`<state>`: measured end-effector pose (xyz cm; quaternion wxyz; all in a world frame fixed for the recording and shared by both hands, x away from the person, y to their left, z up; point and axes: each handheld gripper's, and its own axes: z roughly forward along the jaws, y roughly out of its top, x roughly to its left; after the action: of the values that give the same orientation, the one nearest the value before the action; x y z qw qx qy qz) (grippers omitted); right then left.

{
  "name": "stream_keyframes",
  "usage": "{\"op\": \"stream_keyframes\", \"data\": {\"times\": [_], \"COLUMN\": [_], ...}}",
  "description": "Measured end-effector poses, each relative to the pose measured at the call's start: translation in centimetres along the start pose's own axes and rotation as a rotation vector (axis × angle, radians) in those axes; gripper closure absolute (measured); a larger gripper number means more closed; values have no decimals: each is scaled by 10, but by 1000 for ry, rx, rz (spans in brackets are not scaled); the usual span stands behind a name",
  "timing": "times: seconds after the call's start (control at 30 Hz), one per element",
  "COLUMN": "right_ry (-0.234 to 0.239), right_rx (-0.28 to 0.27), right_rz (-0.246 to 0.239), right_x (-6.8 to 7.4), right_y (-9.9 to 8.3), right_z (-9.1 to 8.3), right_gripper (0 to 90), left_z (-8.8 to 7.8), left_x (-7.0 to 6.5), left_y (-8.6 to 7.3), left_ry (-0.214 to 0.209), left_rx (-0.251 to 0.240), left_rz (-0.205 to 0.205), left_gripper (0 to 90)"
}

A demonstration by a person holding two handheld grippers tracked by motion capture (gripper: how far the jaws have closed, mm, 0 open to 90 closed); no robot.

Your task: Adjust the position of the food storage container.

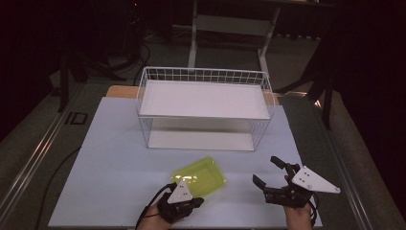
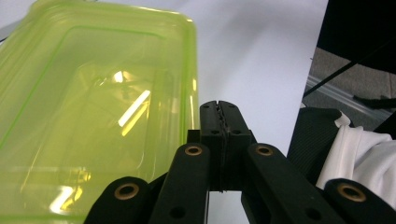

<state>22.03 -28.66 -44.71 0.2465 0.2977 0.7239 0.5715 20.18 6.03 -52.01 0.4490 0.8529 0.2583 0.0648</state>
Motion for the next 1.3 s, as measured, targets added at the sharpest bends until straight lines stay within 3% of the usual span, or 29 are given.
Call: {"op": "stream_keyframes", "data": {"times": [0.43, 0.73, 0.93, 1.03, 1.13, 1.2, 1.3], "right_ry": [8, 11, 18, 16, 12, 13, 17], "right_rx": [13, 10, 17, 21, 25, 27, 27], "right_rz": [10, 12, 20, 6, -4, -6, -5], "right_x": [0, -1, -1, 1, 3, 3, 4], "right_y": [-1, -1, -1, -1, -1, -2, -1], "right_z": [2, 1, 3, 3, 4, 5, 5], "right_gripper": [125, 125, 125, 125, 125, 125, 125], "left_z": [-9, -18, -21, -27, -37, -44, -54], "left_x": [19, 28, 32, 33, 33, 37, 49], "left_y": [-6, -11, -13, -12, -9, -7, -7], "left_ry": [28, 86, 91, 64, 59, 83, 127], "left_rx": [0, 15, 4, -25, -64, -74, -90], "left_rz": [-20, -21, -61, -79, -70, -71, -82], "left_gripper": [900, 900, 900, 900, 882, 839, 858]}}
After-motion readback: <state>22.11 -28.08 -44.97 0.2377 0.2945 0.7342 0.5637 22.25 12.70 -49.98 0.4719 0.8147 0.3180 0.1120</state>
